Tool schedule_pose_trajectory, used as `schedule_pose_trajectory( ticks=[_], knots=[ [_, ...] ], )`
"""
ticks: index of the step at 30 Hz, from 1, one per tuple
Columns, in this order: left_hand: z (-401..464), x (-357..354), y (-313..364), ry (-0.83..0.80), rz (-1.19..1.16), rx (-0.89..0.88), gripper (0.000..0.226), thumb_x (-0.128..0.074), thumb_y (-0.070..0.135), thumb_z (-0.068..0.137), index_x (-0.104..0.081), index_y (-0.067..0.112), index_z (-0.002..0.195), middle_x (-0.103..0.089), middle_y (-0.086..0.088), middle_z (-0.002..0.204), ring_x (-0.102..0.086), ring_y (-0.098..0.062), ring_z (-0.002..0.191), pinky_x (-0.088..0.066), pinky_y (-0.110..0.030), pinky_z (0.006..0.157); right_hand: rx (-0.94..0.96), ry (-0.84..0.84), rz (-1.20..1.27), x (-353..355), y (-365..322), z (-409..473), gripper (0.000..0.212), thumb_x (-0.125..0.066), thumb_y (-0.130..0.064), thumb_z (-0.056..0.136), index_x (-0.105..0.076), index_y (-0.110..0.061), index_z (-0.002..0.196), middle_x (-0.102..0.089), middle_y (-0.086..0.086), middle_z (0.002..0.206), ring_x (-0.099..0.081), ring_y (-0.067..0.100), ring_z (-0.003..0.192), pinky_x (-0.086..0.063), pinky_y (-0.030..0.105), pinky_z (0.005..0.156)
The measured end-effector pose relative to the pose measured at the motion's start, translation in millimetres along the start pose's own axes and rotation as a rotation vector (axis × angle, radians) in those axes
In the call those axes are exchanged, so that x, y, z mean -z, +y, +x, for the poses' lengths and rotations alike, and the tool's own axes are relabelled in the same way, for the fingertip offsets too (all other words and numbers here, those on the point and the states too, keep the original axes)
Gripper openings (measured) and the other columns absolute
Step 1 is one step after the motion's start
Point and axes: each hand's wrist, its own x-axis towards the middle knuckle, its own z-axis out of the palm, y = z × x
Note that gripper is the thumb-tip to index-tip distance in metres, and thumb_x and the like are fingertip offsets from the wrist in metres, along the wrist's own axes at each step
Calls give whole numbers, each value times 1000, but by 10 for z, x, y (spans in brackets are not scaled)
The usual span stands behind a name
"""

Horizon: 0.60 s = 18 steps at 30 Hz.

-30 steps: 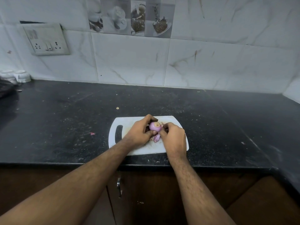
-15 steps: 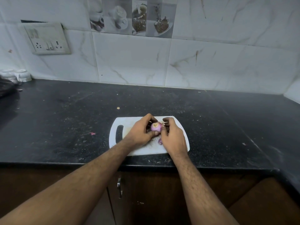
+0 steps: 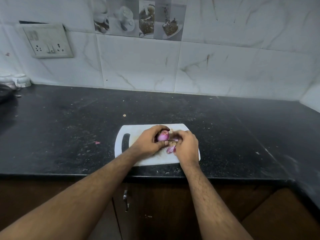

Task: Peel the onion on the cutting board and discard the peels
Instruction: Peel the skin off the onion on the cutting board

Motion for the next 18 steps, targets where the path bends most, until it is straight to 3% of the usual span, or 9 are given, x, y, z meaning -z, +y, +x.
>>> schedule_pose_trajectory(
  ticks=[2, 4, 6, 9, 11, 14, 18],
  knots=[
    [2, 12, -8, -7, -16, 25, 49, -81, 14, 88, -62, 19, 133, -70, 3, 124, -69, -10, 111, -56, -31, 102, -41, 77, -11, -29, 32, 19, 45, -50, 11, 91, -80, -22, 94, -71, 1, 105, -67, 19, 102, -56, 27, 87],
    [2, 8, -6, 4, -61, 44, 55, -87, 15, 83, -60, 21, 130, -71, 4, 122, -70, -11, 111, -57, -33, 101, -54, 106, 8, -40, 21, 18, 33, -54, 0, 100, -77, -16, 117, -74, 3, 117, -68, 21, 112, -56, 33, 97],
    [9, -1, -8, 30, -100, 55, 63, -93, 17, 76, -55, 22, 127, -70, 5, 121, -70, -12, 111, -58, -32, 99, -20, 90, 6, -40, 9, 16, 32, -62, -16, 102, -70, -14, 133, -72, 4, 125, -66, 20, 117, -53, 30, 98],
    [15, -9, -5, 50, -79, 45, 59, -95, 17, 73, -56, 23, 117, -72, 6, 113, -71, -13, 105, -59, -32, 92, 17, 70, -5, -27, 1, 17, 29, -68, -22, 100, -74, -13, 127, -60, 4, 138, -56, 18, 127, -42, 21, 97],
    [20, -9, -26, 43, -67, 34, 52, -95, 16, 73, -61, 24, 112, -74, 5, 109, -72, -16, 102, -61, -37, 92, 26, 100, 16, -5, 2, 11, 23, -68, -17, 100, -76, -10, 120, -57, 3, 135, -57, 9, 118, -45, 18, 94],
    [15, -6, -39, 49, -56, 9, 43, -88, 17, 79, -67, 22, 116, -72, 4, 113, -71, -17, 105, -60, -42, 96, 71, 41, 94, 7, -7, -16, 15, -69, -18, 100, -78, -15, 111, -64, -5, 112, -66, 1, 83, -58, 19, 74],
    [16, -7, -22, 45, -1, -21, 43, -79, 20, 89, -68, 19, 131, -68, 2, 126, -67, -12, 116, -55, -36, 105, 39, 8, 109, -30, 27, 4, 14, -70, -19, 98, -80, -21, 108, -77, -9, 102, -72, 7, 92, -59, 27, 87]
  ],
)
